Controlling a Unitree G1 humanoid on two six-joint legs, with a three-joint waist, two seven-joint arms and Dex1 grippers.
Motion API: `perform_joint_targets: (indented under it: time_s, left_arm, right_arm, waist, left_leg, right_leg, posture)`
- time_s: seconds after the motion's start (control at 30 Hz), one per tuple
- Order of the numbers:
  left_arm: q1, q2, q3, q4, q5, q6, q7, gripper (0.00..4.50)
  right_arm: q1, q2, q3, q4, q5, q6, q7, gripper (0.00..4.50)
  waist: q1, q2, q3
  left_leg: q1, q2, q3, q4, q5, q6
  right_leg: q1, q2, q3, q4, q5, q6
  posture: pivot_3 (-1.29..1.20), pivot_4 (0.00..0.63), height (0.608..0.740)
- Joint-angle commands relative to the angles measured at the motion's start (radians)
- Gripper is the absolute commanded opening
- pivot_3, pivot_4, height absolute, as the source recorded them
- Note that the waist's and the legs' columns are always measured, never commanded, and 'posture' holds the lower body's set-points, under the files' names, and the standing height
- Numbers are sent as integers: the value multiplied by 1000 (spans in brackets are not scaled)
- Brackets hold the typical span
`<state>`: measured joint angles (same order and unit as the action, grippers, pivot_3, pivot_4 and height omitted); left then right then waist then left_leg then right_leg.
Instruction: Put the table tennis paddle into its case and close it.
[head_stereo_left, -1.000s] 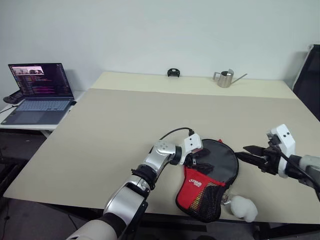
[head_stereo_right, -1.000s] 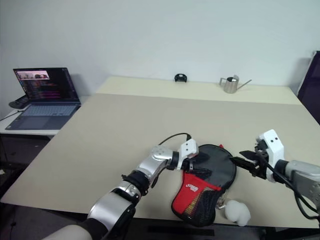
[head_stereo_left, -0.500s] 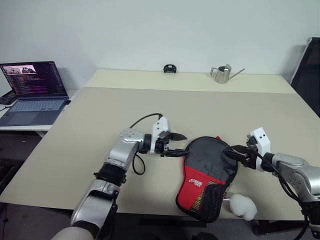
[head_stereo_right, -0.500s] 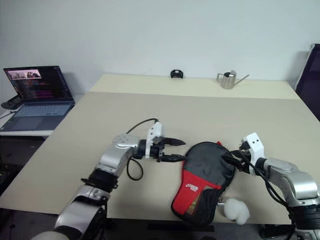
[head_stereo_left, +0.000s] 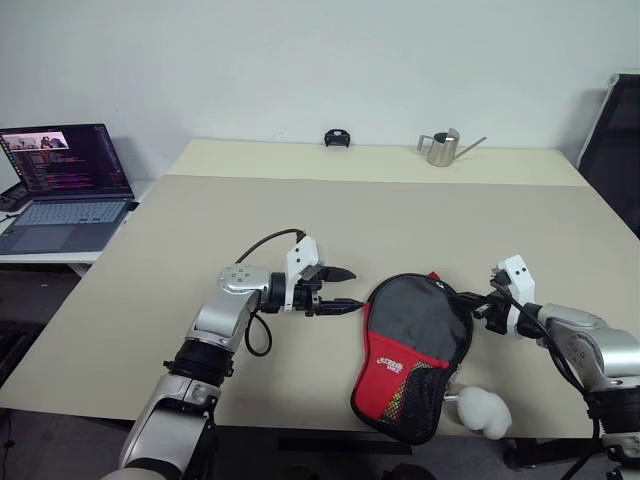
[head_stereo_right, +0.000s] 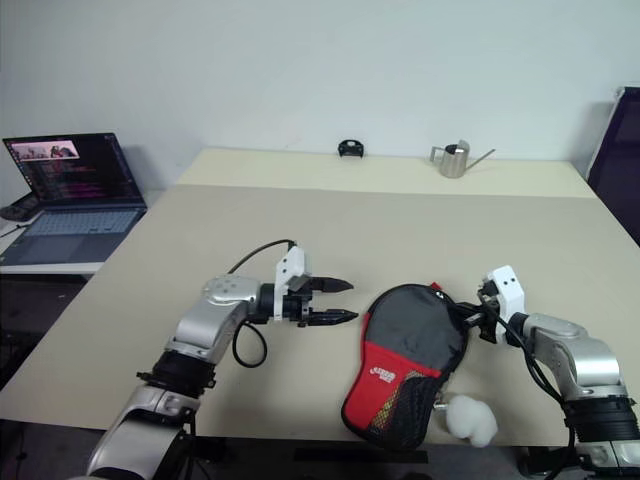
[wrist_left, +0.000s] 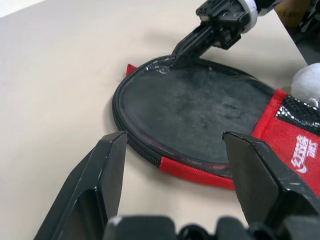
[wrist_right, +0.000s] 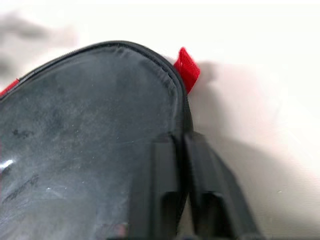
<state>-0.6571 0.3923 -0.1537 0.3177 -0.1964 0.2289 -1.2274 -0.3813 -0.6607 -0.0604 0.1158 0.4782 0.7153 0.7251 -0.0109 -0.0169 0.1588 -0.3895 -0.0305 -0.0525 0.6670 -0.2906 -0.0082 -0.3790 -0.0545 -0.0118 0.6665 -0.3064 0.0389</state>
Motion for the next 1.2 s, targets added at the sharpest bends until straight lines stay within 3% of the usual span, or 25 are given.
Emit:
perform_joint_targets:
  time_s: [0.03, 0.47, 0.93, 1.03, 1.2]
  left_arm:
    - [-4, 7, 6, -44, -18, -3, 10, 3316]
    - [26, -1, -5, -69, -15, -6, 33, 3316]
    - [35, -8, -15, -72, -10, -11, 50, 3316]
    - [29, -11, -19, -65, -9, -14, 48, 3316]
    - [13, -26, -31, -43, -7, -25, 40, 3316]
  right_arm:
    - [-57, 19, 29, 19, -18, -5, 36, 19]
    - [-372, 113, 149, 315, -182, -159, 154, 19]
    - [-481, 176, 185, 550, -325, -301, 166, 19]
    - [-484, 177, 178, 554, -334, -308, 160, 702]
    - [-481, 194, 139, 527, -321, -309, 123, 2407]
  waist:
    - [-5, 0, 0]
    - [-22, 1, 1]
    - [-20, 1, 2]
    - [-19, 2, 2]
    - [-19, 2, 2]
  left_leg:
    - [0, 0, 0, 0, 0, 0]
    - [6, 1, 4, 2, -1, 1]
    - [5, 0, 4, 5, 1, -2]
    - [5, 0, 4, 6, 1, -2]
    - [4, 0, 3, 8, 1, -2]
  right_leg:
    - [0, 0, 0, 0, 0, 0]
    - [-1, 0, 4, 11, 0, -1]
    - [-2, 0, 3, 12, 0, -1]
    - [-2, 0, 4, 13, 0, -1]
    - [-1, 0, 3, 14, 0, -1]
  posture:
    - [0, 150, 740]
    - [0, 150, 740]
    - [0, 150, 740]
    - [0, 150, 740]
    - [0, 150, 740]
